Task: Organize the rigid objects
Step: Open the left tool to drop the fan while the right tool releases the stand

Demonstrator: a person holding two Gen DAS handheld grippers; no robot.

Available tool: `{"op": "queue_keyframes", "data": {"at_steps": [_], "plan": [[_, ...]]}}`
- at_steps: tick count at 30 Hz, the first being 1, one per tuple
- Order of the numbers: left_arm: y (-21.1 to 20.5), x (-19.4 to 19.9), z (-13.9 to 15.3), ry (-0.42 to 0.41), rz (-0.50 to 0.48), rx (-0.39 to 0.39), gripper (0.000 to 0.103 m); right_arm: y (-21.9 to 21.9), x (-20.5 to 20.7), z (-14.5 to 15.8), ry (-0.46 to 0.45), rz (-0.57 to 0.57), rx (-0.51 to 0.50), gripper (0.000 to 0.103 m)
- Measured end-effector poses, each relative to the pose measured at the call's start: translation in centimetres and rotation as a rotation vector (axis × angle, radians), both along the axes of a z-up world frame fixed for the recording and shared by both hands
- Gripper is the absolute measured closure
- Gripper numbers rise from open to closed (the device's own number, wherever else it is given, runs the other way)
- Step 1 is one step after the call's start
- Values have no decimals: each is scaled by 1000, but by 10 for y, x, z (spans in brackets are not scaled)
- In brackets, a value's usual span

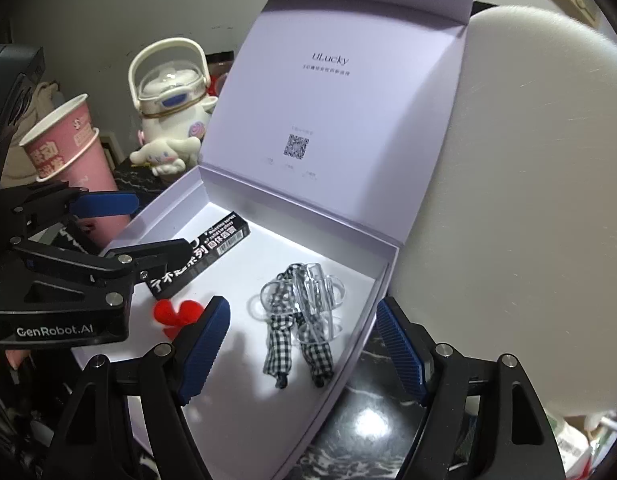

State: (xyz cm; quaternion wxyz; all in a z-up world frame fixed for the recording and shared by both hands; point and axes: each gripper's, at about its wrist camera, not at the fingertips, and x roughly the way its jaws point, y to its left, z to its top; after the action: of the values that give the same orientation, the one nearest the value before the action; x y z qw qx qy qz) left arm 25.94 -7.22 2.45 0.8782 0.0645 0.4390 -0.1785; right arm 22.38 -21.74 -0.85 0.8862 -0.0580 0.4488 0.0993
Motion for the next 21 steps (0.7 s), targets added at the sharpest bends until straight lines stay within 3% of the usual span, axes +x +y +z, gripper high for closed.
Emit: {"op": "queue_keyframes", "data": {"at_steps": [19, 21], "plan": [[13, -52, 33, -85, 12, 8, 29, 6, -54, 41, -89, -15, 5, 25], [15, -58, 36, -93, 15, 6, 21, 6, -62, 45, -100, -20, 5, 24]]}}
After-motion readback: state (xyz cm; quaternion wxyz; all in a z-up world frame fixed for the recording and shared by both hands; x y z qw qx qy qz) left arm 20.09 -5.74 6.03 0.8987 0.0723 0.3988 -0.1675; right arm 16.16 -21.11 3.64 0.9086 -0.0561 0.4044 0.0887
